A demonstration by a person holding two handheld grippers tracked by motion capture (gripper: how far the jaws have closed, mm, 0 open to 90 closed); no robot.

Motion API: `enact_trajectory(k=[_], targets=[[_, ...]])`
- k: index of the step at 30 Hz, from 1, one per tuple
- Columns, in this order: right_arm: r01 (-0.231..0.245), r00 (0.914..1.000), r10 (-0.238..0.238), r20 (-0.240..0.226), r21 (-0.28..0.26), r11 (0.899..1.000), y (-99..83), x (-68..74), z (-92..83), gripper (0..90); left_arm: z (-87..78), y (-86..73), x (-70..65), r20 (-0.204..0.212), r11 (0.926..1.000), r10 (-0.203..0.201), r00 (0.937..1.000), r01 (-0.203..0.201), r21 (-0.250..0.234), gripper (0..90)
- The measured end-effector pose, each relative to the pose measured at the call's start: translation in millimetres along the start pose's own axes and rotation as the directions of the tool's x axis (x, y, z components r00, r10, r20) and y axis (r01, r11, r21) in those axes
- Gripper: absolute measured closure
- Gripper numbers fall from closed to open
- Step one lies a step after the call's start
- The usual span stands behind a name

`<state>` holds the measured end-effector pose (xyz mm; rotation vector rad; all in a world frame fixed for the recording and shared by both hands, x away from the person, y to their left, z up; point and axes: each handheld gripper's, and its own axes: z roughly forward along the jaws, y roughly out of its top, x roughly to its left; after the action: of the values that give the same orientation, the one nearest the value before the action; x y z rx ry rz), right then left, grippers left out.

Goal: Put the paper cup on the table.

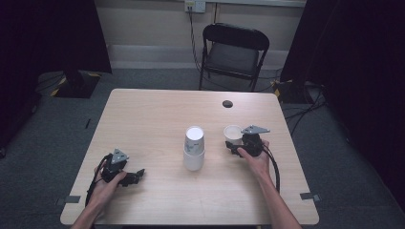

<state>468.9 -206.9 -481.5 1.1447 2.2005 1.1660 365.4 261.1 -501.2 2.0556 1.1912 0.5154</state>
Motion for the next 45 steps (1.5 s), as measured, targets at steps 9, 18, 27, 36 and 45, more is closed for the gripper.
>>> enact_trajectory(k=[9,18,27,36,45], targets=[[-0.014,0.9999,0.014,0.008,0.011,1.0,-8.4,-0.6,-4.7,30.0,0.0,0.0,0.0,-0.001,1.0,0.0,1.0,0.0,0.001,10.5],[-0.039,0.9991,0.04,-0.012,0.053,0.998,-10.2,-2.1,-1.6,16.8,0.4,0.0,-0.2,-0.001,1.0,-0.006,1.0,0.006,-0.001,10.0],[-0.075,0.9971,0.075,0.0,0.035,0.997,-9.2,-2.6,-11.2,14.1,0.3,0.0,-0.2,-0.002,1.0,-0.006,1.0,0.006,0.001,9.9],[-0.089,0.996,0.089,0.005,0.052,0.995,-13.3,-4.9,-30.9,14.4,0.4,0.1,-0.2,-0.003,1.0,-0.007,1.0,0.007,0.001,9.6],[-0.107,0.9942,0.106,0.016,0.055,0.993,-26.3,-3.8,-59.7,14.2,0.4,0.0,-0.2,-0.003,1.0,-0.008,1.0,0.008,0.0,9.6]])
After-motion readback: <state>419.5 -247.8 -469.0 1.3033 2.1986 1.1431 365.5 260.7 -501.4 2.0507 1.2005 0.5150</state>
